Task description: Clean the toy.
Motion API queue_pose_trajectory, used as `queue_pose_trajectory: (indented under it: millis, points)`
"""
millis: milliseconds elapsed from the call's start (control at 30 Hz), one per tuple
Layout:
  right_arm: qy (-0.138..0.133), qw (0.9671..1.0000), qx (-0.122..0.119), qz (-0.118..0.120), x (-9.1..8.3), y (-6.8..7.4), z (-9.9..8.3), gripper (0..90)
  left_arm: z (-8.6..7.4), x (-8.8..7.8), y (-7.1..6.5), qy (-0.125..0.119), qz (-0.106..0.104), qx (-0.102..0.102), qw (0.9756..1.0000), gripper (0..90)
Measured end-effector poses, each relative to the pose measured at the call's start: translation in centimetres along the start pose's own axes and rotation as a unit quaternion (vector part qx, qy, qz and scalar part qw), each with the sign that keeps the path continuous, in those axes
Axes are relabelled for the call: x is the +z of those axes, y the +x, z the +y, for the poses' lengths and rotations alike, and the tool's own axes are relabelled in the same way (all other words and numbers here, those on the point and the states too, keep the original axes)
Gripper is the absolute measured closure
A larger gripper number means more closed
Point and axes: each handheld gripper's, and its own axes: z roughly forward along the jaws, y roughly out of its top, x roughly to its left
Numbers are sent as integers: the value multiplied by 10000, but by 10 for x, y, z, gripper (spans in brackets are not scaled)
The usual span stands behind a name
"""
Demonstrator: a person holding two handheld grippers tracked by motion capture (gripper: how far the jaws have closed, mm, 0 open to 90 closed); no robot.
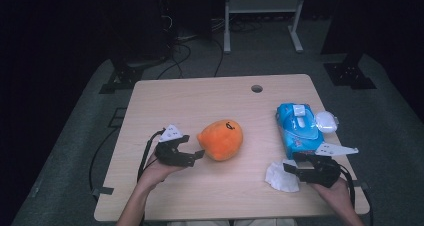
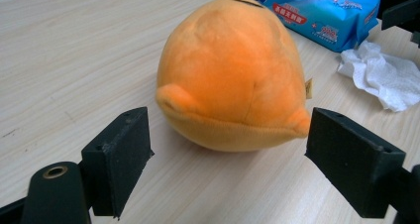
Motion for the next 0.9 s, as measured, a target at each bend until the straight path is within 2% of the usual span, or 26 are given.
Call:
queue_pose_trajectory:
  millis: [900]
  points:
    - [39, 10000, -16, -17, 2, 2, 1, 340, -28, -19, 12, 194, 134, -178, 9996, 141]
